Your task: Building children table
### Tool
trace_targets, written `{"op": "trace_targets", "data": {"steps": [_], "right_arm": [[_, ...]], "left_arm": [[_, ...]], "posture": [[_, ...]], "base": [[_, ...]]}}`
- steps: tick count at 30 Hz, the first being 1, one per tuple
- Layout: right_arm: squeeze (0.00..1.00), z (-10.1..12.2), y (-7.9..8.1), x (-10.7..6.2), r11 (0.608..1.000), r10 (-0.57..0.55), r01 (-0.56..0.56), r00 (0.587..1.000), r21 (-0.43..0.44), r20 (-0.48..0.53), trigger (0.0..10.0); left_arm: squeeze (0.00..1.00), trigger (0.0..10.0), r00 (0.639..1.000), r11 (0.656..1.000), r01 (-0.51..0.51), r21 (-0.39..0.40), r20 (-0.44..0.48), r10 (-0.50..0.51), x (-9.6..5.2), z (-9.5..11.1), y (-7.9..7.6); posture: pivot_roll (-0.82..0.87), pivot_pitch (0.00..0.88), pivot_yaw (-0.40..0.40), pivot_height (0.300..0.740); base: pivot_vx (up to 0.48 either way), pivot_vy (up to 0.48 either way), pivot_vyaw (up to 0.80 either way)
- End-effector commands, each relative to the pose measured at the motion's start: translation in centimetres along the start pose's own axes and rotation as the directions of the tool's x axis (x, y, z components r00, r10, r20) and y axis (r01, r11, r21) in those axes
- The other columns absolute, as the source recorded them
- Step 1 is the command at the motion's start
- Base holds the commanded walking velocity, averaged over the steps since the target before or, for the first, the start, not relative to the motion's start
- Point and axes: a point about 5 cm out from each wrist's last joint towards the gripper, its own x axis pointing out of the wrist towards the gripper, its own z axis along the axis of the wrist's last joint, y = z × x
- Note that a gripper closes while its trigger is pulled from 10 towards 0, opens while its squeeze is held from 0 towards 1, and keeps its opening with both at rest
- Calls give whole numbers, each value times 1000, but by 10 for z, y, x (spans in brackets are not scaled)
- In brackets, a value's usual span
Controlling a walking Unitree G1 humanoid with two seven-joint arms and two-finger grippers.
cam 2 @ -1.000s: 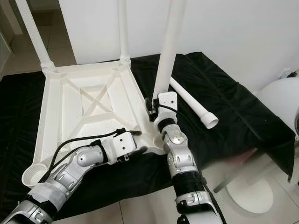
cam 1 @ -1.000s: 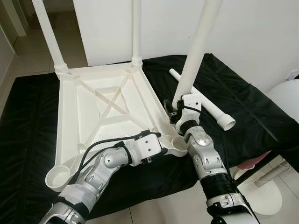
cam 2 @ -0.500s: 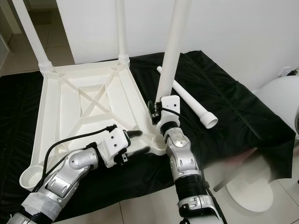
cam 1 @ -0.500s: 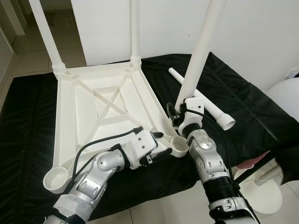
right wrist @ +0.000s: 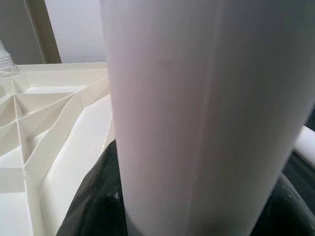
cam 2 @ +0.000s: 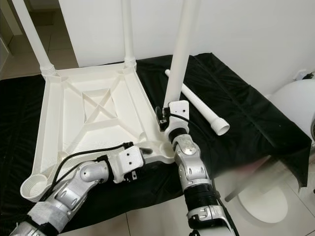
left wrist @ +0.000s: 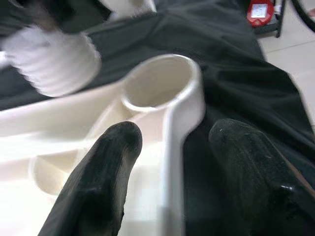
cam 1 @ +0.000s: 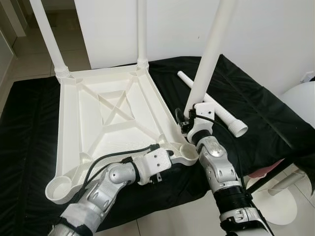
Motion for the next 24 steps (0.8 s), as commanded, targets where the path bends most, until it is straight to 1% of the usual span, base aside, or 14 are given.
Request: {"op": "trace_targets", "data": {"steps": [1, 4, 5, 8, 10, 12, 14, 16, 19, 21, 24], "right_arm": [[0, 2, 2, -1, 1000, 19, -19, 1000, 9, 4, 10000], [0, 1, 6, -5, 998, 55, -55, 998, 2, -1, 10000], [0, 1, 6, -5, 998, 55, -55, 998, 2, -1, 10000], [0, -1, 9, -11, 996, 93, -93, 996, -11, -2, 10000], [0, 1, 12, -16, 991, 132, -132, 991, -18, 8, 10000], [0, 2, 14, -20, 988, 156, -155, 988, -22, 20, 10000], [0, 3, 14, -22, 987, 160, -159, 987, -21, 23, 10000], [0, 4, 15, -28, 985, 171, -170, 985, -22, 35, 10000], [0, 4, 15, -31, 984, 175, -174, 984, -24, 39, 10000], [0, 2, 10, -40, 987, 158, -156, 986, -29, 47, 10000], [0, 1, 8, -44, 989, 149, -148, 988, -25, 46, 10000]], "left_arm": [[0, 10000, 987, 987, -158, -9, -11, 158, -3, -1, 15], [0, 10000, 974, 974, -225, -26, 19, 225, -10, 3, 28], [0, 10000, 974, 974, -225, -26, 19, 225, -10, 3, 28], [0, 10000, 962, 963, -268, -36, 40, 269, -18, 5, 33], [0, 10000, 962, 961, -262, -88, 57, 268, -24, 7, 32], [0, 10000, 963, 961, -254, -113, 68, 262, -28, 8, 32], [0, 10000, 961, 960, -258, -105, 70, 266, -30, 8, 31], [0, 10000, 962, 961, -252, -117, 77, 262, -35, 9, 28], [0, 10000, 961, 960, -252, -124, 82, 263, -38, 9, 27], [0, 10000, 954, 941, -288, -177, 39, 299, -44, 4, 26], [0, 10000, 945, 931, -314, -185, 40, 326, -47, 4, 27]], "posture": [[-17, 35, -7, 740], [-20, 36, -6, 740], [-20, 36, -6, 740], [-17, 42, -7, 740], [-15, 46, -9, 740], [-14, 47, -11, 740], [-14, 47, -11, 740], [-13, 48, -13, 740], [-11, 49, -15, 740], [-12, 50, -15, 740], [-12, 50, -15, 740]], "base": [[0, 0, 0], [0, 0, 0], [0, 0, 0], [0, 0, 0], [0, 0, 0], [0, 0, 0], [0, 0, 0], [0, 0, 0], [0, 0, 0], [0, 0, 0], [0, 0, 0]]}}
